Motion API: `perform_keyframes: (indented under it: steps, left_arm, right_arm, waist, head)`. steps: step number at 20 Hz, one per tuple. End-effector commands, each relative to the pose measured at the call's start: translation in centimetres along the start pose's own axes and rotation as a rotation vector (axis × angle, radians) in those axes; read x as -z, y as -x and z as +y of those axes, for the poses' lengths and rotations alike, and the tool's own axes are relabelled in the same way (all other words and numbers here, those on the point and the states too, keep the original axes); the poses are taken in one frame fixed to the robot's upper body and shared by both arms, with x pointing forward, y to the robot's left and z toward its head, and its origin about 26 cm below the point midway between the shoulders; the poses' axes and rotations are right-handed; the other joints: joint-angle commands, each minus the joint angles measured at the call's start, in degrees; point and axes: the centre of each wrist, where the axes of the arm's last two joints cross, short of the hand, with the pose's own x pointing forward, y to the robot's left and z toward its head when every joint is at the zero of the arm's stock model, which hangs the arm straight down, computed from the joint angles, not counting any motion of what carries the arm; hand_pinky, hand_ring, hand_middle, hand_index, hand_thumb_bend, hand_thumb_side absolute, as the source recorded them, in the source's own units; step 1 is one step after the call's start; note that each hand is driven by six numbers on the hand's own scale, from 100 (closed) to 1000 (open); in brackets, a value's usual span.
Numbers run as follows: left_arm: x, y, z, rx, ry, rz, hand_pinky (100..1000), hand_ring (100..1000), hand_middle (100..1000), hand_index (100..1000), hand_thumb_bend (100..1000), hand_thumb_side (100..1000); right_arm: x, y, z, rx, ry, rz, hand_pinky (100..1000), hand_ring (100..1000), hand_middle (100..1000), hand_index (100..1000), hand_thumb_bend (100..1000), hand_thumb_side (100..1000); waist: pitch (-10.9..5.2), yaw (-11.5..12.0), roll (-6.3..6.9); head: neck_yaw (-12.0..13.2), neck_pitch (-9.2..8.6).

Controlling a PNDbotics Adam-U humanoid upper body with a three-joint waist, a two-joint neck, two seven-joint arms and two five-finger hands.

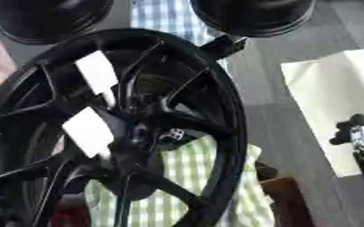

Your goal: Pull the pin out of the wheel hub.

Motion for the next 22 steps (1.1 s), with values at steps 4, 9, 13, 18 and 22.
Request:
perform_keyframes:
  steps: [4,9,13,18,22]
  left_arm:
    - [-0.5,-0.2,1.4,0.036,-0.028,0.002,796,651,664,793,100,146]
    - [-0.6,-0.1,1.4,0.035,-0.025,-0.006,796,644,662,795,100,147]
    - [-0.4,-0.3,1.0,0.024,0.042,-0.049,795,627,683,818,100,172]
    - [0.6,-1.0,0.3,0.013,0.202,-0.163,795,617,710,845,100,192]
    - [1.9,-2.1,-0.2,0.010,0.325,-0.234,796,617,713,846,100,202]
  right_arm:
    - [0.4,-0.6,-0.5,-0.019,-0.002,-0.029,818,516,469,574,100,695]
    - [0.3,-0.6,-0.5,-0.019,-0.001,-0.029,818,515,468,574,100,694]
    - [0.3,-0.5,-0.5,-0.021,-0.003,-0.026,817,515,468,574,100,695]
    - [0.2,-0.5,-0.4,-0.025,-0.012,-0.022,817,514,467,573,100,697]
    - [0.2,-0.5,-0.4,-0.028,-0.019,-0.019,817,514,467,573,100,697]
  waist:
    - [-3.90,0.2,-0.49]
    - [-3.92,0.2,-0.58]
    - [-3.90,0.1,-0.63]
    - [-3.89,0.0,-0.54]
    - [-3.98,0.0,-0.47]
  head:
    - [0.8,0.50]
    - [1.1,0.35]
    - [1.2,0.17]
    - [1.7,-0.13]
    - [1.8,-0.12]
